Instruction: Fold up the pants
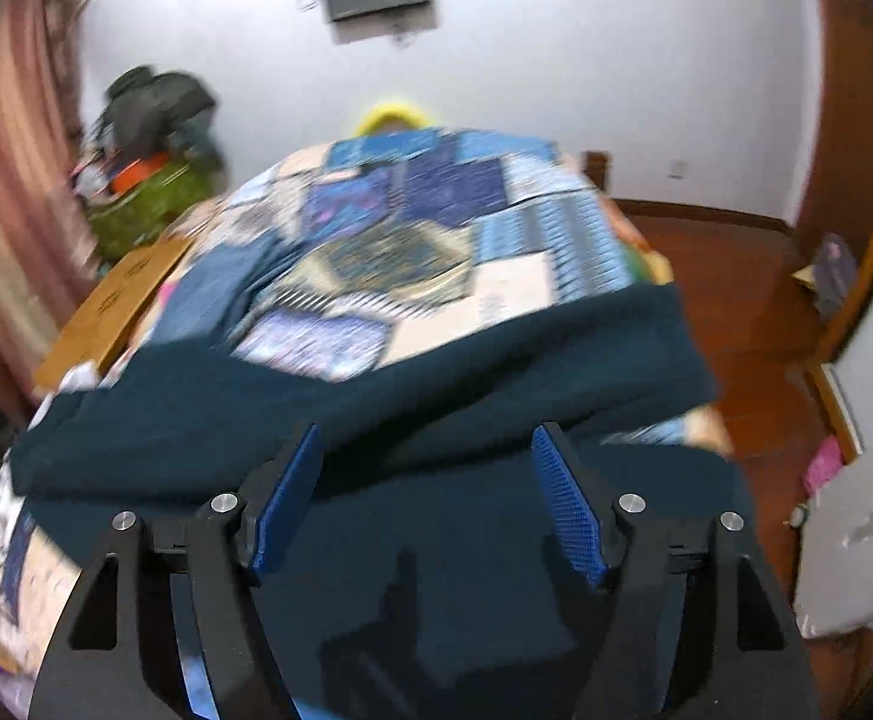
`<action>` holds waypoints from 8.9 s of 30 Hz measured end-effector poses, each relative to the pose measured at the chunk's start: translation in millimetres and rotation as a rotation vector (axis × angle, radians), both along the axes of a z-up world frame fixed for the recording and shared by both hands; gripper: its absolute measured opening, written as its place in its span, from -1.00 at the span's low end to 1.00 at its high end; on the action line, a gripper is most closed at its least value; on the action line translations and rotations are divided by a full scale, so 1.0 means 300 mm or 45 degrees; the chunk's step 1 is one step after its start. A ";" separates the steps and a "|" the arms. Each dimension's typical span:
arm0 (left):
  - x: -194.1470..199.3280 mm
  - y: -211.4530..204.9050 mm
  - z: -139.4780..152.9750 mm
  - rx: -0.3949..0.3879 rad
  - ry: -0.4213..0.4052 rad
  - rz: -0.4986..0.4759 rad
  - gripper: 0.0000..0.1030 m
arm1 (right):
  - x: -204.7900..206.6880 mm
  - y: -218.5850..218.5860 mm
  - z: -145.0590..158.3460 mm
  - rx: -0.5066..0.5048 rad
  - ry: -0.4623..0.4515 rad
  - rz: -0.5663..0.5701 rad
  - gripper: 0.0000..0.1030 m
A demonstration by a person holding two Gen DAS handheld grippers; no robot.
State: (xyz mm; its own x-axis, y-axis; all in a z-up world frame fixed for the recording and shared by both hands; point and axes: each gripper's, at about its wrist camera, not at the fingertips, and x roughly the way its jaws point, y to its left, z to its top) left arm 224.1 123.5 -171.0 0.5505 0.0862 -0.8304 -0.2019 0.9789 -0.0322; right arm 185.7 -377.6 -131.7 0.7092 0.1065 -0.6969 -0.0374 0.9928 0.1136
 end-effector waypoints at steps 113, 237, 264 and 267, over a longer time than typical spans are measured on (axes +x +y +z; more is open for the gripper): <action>-0.076 -0.938 -0.148 0.057 0.045 -0.901 0.82 | -0.011 0.011 -0.238 0.158 0.304 0.123 0.39; 0.454 0.373 -0.434 -0.123 0.326 0.024 -0.27 | 0.122 0.709 -0.246 0.038 0.358 0.640 0.46; 0.192 -0.170 -0.072 0.044 0.098 -0.362 0.63 | -0.149 0.168 -0.218 0.134 0.363 0.170 0.49; 0.187 -0.265 -0.064 0.059 0.098 -0.397 0.63 | -0.183 0.088 -0.185 0.083 0.323 0.064 0.51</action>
State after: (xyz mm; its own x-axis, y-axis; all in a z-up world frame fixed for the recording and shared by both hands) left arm 280.3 44.1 -190.2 0.4920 -0.0381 -0.8698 0.1078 0.9940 0.0174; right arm 130.6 -351.2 -187.1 0.5052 0.1874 -0.8424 -0.0483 0.9807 0.1892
